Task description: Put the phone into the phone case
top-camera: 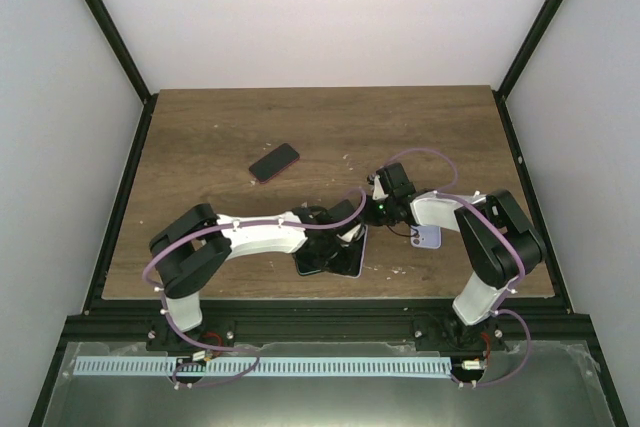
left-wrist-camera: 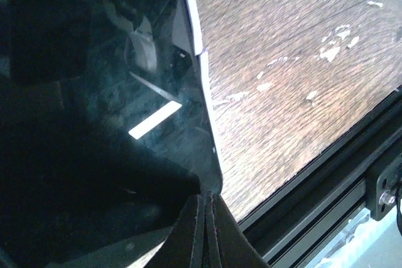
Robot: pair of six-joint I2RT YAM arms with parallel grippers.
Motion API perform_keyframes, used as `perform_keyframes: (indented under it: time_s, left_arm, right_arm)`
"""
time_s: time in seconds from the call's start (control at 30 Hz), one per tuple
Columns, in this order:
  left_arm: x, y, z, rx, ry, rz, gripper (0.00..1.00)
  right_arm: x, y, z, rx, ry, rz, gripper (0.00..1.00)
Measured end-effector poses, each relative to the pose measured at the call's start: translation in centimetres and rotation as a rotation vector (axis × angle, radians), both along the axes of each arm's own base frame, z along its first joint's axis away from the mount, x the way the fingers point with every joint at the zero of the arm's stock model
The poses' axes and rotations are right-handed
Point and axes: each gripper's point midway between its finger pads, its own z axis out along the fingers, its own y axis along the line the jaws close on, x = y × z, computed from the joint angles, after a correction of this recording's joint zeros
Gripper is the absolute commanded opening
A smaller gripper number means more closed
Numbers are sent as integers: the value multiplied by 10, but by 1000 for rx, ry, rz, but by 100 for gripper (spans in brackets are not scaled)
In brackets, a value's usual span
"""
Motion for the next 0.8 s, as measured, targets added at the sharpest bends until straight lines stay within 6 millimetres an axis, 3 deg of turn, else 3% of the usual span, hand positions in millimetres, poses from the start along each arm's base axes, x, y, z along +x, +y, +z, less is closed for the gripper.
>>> perform_keyframes:
  time_s: [0.27,0.37,0.47,0.63,0.8]
  left_arm:
    - [12,-15,-1,-23,-32,6,0]
    - [15,-16,-1,-21,-42,10,0]
    - [20,-14,0,-14,-63,22,9]
    - [36,14,17,8,-107,99,27]
    - [49,44,55,-18,-190,174,31]
  right_arm:
    - [0,0,0,15,1,-16,2]
    - [1,-2,0,12,7,-32,7]
    - [3,-6,2,-12,10,-52,13]
    - [3,-17,11,-72,16,-79,21]
    - [6,-22,29,-91,-15,-93,26]
